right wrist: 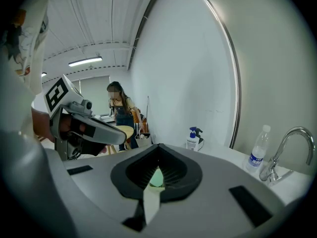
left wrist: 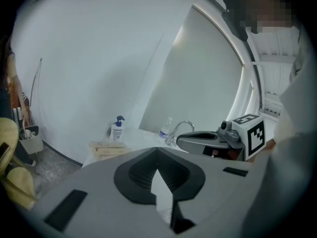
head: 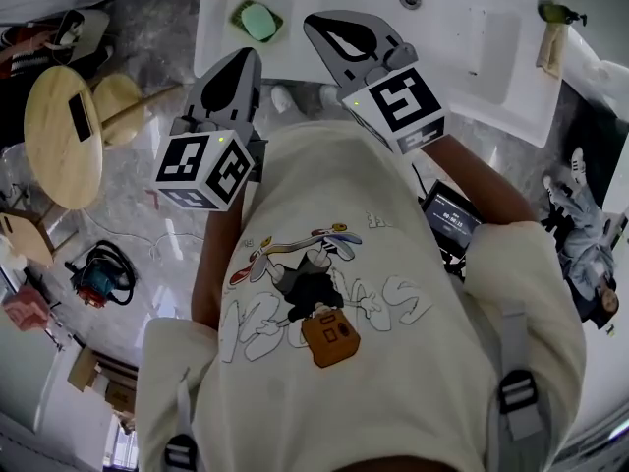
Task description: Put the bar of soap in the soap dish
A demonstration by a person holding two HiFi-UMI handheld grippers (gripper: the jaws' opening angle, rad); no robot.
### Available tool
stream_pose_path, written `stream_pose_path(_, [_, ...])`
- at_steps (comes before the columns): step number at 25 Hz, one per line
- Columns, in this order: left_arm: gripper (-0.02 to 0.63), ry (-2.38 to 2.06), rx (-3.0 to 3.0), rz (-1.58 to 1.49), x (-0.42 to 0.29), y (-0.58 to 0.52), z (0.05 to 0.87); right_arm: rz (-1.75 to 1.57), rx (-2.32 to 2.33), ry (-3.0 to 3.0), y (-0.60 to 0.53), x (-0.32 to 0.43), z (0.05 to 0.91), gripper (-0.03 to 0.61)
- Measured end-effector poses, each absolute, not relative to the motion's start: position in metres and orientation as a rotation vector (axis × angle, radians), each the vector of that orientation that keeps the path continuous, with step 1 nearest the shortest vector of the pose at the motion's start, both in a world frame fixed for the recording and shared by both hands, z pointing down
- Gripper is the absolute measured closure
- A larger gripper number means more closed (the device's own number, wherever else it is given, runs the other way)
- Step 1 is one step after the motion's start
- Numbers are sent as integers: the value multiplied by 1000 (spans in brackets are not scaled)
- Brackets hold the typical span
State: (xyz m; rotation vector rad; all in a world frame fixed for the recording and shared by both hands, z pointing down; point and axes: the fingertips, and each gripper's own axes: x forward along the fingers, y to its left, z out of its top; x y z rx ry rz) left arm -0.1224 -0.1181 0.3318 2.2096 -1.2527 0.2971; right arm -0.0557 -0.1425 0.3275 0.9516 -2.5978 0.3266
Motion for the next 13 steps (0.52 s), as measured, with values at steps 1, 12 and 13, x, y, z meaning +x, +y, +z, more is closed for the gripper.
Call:
stream_pose_path(1, [606, -1249, 2213, 294, -121, -116, 331, 323, 946, -2599, -139, -56, 326, 572])
stream_pose_path(12, [606, -1144, 2196, 286, -99, -81, 335, 420, 957, -2574, -113, -58, 327, 572])
stream_pose_path(13, [606, -1133, 2190, 287, -97, -76, 337, 441, 958, -2564, -108, -56, 329, 572])
